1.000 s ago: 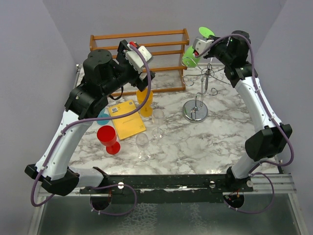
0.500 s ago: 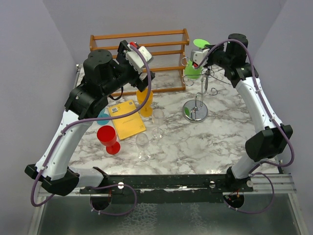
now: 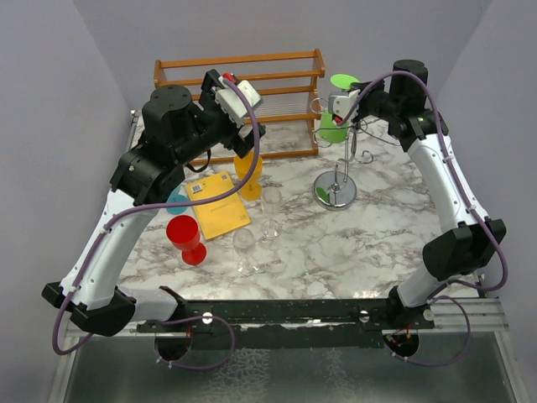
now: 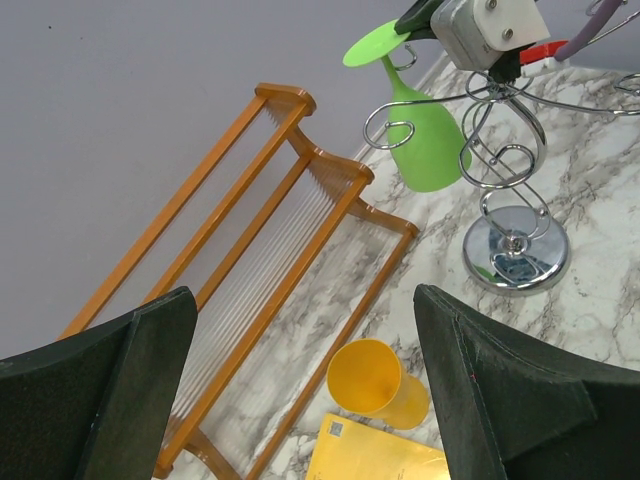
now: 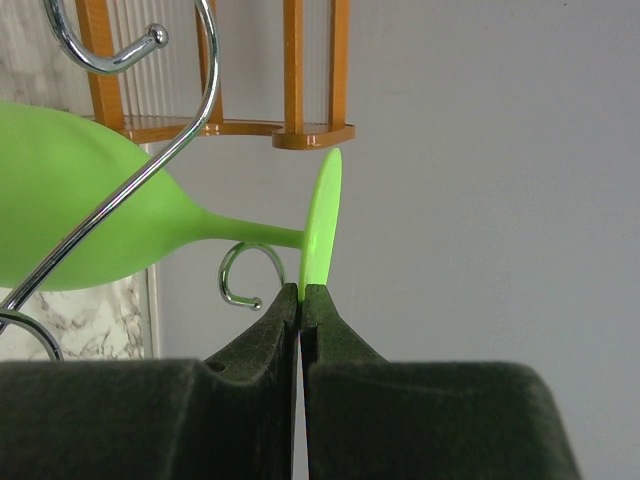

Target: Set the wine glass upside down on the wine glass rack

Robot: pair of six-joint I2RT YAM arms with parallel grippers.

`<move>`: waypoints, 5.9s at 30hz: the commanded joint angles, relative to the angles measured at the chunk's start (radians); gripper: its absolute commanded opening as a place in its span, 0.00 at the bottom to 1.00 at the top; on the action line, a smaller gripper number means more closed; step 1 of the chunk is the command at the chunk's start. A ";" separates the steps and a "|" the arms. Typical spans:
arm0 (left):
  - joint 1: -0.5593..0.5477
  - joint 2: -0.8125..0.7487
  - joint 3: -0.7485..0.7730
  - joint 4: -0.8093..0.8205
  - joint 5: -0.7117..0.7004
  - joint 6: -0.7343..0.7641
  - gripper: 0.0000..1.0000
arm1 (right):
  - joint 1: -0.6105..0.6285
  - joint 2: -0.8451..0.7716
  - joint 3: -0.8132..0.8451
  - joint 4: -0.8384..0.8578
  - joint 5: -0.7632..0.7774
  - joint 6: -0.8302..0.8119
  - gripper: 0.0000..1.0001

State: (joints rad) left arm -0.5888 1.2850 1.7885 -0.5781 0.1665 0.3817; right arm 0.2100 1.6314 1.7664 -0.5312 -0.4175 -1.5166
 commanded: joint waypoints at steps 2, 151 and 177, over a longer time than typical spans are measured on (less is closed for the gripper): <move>0.006 -0.027 -0.006 -0.002 0.012 0.011 0.93 | 0.005 -0.060 0.025 -0.021 -0.004 -0.010 0.01; 0.006 -0.031 -0.041 -0.016 0.040 0.029 0.93 | 0.005 -0.073 -0.067 0.061 0.037 0.191 0.20; 0.006 -0.056 -0.072 -0.010 0.029 0.039 0.93 | 0.005 -0.096 -0.058 0.060 0.130 0.183 0.33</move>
State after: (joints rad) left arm -0.5884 1.2575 1.7214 -0.6079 0.1967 0.4145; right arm 0.2142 1.5642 1.6894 -0.4641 -0.3145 -1.3586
